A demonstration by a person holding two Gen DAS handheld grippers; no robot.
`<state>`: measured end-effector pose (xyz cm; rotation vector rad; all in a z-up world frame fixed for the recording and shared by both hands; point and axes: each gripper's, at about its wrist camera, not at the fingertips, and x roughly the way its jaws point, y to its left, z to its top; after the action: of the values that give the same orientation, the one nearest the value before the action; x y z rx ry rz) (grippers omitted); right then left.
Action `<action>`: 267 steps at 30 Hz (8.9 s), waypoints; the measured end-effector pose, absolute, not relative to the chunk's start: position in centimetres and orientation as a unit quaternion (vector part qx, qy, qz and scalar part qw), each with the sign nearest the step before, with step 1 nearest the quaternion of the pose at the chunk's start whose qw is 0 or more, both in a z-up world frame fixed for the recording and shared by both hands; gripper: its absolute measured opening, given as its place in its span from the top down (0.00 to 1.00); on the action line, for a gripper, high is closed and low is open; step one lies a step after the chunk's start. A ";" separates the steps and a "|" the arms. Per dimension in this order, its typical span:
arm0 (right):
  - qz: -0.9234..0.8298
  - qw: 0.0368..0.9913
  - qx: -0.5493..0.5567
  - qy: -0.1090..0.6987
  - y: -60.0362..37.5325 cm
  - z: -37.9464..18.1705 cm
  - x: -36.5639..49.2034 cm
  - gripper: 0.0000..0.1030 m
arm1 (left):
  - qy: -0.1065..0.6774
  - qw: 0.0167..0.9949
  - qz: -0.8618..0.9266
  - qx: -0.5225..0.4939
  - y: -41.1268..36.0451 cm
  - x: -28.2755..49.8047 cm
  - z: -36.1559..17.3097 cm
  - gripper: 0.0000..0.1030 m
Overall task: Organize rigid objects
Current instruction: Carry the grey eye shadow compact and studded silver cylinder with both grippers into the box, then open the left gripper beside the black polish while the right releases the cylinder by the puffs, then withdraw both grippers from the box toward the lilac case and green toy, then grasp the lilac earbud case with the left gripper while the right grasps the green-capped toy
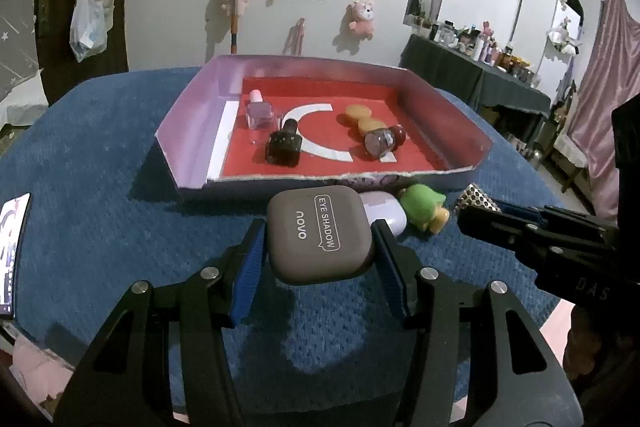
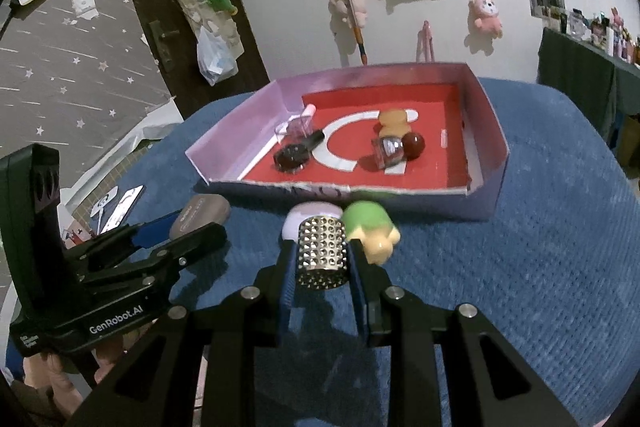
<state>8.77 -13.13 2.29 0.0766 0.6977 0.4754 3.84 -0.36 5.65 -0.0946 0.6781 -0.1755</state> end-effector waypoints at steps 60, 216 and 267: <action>0.221 0.870 0.025 0.440 -11.7 -0.4 22.6 0.73 | 0.423 0.898 -0.120 -0.028 -0.8 16.9 3.2 0.51; 0.187 0.933 0.027 0.307 -14.2 0.7 8.8 0.00 | 0.384 0.921 -0.037 -0.052 0.2 5.3 2.6 0.00; 0.203 0.898 0.055 0.387 -13.1 -2.1 14.9 0.00 | 0.423 0.906 -0.015 -0.015 -0.2 10.1 0.7 0.01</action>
<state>14.91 -13.07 -2.13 0.1139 0.8008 0.4213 10.15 -0.23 0.71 -0.0305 0.8734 -0.0310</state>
